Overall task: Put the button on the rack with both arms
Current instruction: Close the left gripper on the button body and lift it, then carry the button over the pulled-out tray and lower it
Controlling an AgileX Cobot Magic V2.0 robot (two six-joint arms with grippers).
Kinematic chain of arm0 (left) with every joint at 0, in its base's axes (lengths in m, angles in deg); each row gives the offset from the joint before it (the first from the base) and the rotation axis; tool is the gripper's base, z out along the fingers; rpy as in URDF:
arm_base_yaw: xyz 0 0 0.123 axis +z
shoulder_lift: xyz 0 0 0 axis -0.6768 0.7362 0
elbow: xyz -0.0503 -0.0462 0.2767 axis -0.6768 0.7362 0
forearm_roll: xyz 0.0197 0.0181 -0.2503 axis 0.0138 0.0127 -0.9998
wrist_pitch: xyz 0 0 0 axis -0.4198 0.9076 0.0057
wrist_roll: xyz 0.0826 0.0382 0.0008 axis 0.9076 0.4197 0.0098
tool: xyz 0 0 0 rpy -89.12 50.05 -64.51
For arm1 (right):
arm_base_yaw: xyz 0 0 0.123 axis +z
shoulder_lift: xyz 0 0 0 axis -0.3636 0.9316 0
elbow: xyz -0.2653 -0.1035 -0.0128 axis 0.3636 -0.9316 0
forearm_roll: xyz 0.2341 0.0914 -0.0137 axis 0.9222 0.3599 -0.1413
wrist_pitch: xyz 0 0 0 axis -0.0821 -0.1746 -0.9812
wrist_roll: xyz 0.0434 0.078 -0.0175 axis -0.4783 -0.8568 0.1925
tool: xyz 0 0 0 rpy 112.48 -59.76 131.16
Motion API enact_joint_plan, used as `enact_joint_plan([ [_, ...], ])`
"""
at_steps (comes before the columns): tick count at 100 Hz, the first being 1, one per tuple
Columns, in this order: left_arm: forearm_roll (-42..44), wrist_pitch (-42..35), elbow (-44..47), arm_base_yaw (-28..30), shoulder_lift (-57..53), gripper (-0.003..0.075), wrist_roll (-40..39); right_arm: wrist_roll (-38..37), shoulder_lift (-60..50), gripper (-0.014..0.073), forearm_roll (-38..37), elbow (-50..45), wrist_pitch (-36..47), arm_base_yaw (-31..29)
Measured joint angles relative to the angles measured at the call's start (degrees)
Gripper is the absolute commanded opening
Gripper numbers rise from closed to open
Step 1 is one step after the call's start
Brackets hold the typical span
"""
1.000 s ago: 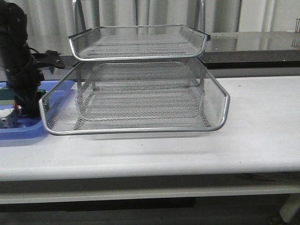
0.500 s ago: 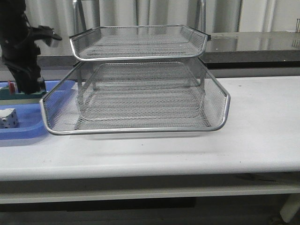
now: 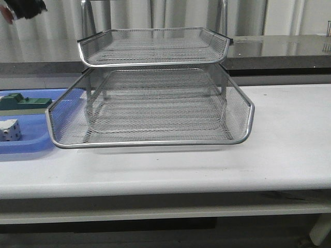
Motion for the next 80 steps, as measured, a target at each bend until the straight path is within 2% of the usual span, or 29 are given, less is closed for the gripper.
enact_joint_plan([
  [19,-7.7,0.3,0.1,-0.6,-6.0,-0.0021,-0.2,0.0,0.0,-0.0071,0.0,0.0,0.0,0.0],
  [35,-10.1,0.4,2.1,-3.5,-10.2,-0.0021,-0.2,0.0,0.0,-0.0071,0.0,0.0,0.0,0.0],
  [80,-10.6,0.5,14.3,-21.2,-14.1,-0.0021,-0.2,0.0,0.0,-0.0071,0.0,0.0,0.0,0.0],
])
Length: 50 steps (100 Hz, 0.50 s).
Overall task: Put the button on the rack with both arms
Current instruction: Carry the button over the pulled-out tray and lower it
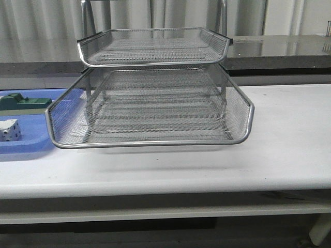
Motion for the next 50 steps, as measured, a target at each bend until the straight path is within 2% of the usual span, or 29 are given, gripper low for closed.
enact_joint_plan([
  [23,-0.1,-0.3,8.3,-7.0,0.0,-0.0021,0.6,0.0,0.0,-0.0071,0.0,0.0,0.0,0.0],
  [50,0.4,-0.5,16.3,-8.6,0.0,-0.0021,3.9,0.0,0.0,-0.0071,0.0,0.0,0.0,0.0],
])
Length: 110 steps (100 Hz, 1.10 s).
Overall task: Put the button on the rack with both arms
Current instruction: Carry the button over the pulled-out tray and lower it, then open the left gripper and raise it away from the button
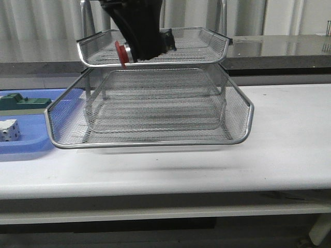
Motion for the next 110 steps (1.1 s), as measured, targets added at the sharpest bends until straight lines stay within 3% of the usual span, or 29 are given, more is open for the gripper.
enact_joint_plan([
  [34,0.1,-0.6,1.3,0.0,3.6,-0.0013,2.1,0.0,0.0,-0.0071,0.0,0.0,0.0,0.0],
  [43,0.1,-0.7,1.3,0.0,4.8,0.0045,2.1,0.0,0.0,-0.0071,0.0,0.0,0.0,0.0],
  [58,0.1,-0.8,1.4,0.0,5.7,0.0236,2.1,0.0,0.0,-0.0071,0.0,0.0,0.0,0.0],
  [70,0.1,-0.8,1.4,0.0,5.7,0.0336,2.1,0.0,0.0,-0.0071,0.0,0.0,0.0,0.0],
  [110,0.3,-0.9,1.4,0.0,5.7,0.0382,2.1,0.0,0.0,-0.0071,0.0,0.0,0.0,0.0],
])
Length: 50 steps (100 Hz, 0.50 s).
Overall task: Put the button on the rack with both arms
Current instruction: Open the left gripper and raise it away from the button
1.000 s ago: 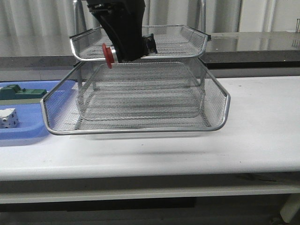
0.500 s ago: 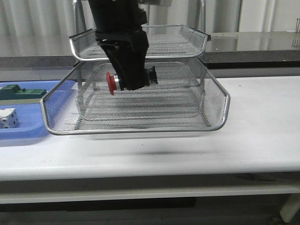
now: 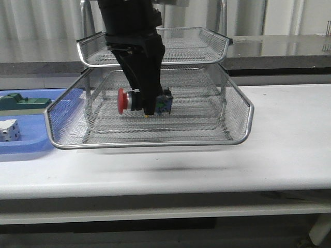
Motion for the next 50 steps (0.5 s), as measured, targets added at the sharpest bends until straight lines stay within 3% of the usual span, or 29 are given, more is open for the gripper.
enact_joint_plan([
  [50,0.1,0.0,0.0,0.4,-4.7,0.0381,-3.7,0.0,0.0,-0.0071,0.0,0.0,0.0,0.0],
])
